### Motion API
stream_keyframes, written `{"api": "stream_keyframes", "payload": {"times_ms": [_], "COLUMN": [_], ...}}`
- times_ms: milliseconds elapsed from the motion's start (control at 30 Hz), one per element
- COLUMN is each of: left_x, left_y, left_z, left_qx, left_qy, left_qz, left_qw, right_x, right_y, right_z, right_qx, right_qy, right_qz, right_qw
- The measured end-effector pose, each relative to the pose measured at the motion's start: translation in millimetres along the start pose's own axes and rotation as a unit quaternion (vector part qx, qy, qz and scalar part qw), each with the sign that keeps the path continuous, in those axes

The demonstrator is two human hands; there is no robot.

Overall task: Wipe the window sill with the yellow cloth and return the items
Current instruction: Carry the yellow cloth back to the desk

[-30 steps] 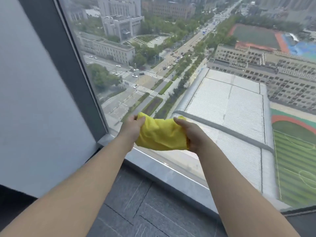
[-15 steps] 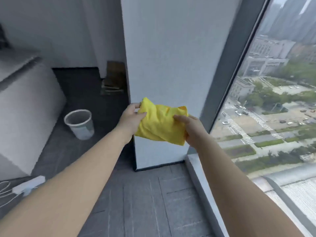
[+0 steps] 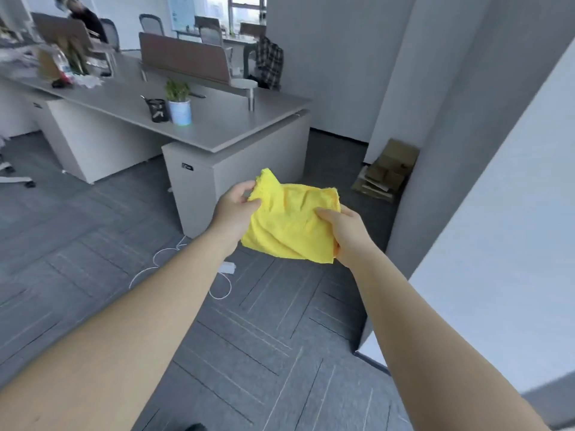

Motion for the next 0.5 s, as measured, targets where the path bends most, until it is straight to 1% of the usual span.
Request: {"api": "stream_keyframes", "payload": {"times_ms": [100, 233, 367, 500], "left_x": [55, 123, 184, 226], "left_y": [-9, -15, -14, -22], "left_z": [45, 122, 204, 277], "left_qx": [-0.001, -0.004, -0.012, -0.008], "left_qy": [0.047, 0.074, 0.081, 0.073], "left_qz": [0.008, 0.017, 0.045, 0.054], "left_qw": [0.999, 0.997, 0.996, 0.996], "right_x": [-66, -156, -243, -307], "right_y": [-4, -13, -27, -38], "right_z": [35, 94, 157, 214], "right_qx": [0.003, 0.01, 0.018, 0.006], "right_qy": [-0.035, -0.059, -0.077, -0.082], "right_qz": [-0.008, 0.007, 0.013, 0.013], "right_qw": [0.999, 0.998, 0.997, 0.997]}}
Point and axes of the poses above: each hand's wrist, its own z-axis towards the middle knuckle, its own x-axis out of the back of the hand, y = z × x, the point moved 5 cm from there along z, towards the middle knuckle, and after that the axes turned 5 degrees about z, right-handed, at the moved point
